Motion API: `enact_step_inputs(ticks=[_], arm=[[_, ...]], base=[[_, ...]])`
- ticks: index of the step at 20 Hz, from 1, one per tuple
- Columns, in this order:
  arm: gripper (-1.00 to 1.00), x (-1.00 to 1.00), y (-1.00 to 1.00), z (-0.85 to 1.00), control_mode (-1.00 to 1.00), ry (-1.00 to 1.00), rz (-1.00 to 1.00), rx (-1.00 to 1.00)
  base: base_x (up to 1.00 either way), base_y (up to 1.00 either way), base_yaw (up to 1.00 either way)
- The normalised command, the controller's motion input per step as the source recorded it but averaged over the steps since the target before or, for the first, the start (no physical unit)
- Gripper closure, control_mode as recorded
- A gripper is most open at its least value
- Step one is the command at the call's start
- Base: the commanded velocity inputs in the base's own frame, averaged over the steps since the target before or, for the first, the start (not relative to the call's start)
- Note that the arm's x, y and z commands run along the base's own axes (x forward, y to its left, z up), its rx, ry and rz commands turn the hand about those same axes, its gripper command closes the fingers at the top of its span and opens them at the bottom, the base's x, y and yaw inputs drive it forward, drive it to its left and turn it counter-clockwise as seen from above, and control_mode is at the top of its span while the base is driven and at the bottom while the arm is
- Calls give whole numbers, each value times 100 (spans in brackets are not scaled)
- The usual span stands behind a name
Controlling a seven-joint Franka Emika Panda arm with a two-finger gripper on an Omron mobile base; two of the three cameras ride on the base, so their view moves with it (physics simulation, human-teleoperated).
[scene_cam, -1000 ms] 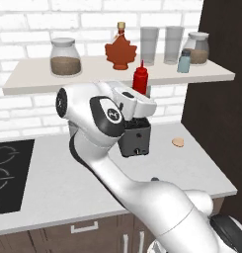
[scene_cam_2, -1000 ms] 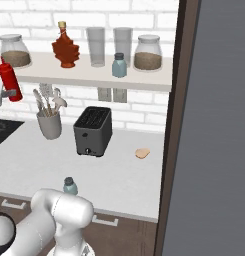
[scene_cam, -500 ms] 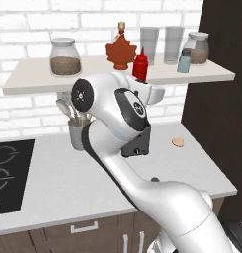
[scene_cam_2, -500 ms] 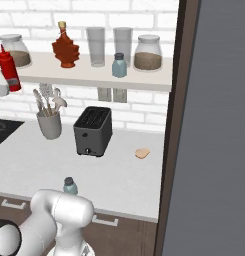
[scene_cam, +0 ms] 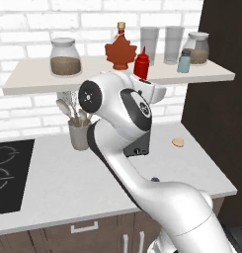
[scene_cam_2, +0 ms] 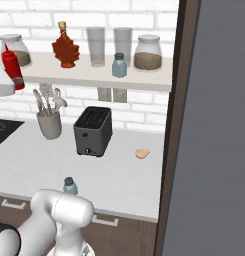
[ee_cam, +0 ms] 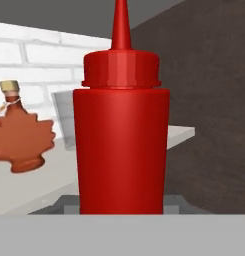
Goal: Put the shaker and condiment bottle from the counter next to their counterparts in the cabinet.
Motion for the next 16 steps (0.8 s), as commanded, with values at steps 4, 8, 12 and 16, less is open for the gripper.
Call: enact_step_inputs(ticks=[4,8,12,16], arm=[[100,20,1,21,-100,-3,0,0],[100,19,7,19,-100,0,0,0],[100,34,3,12,-100,0,0,0],[100,38,5,0,-100,2,0,0]], base=[[0,0,0],[0,0,0],[0,0,0],[0,0,0]])
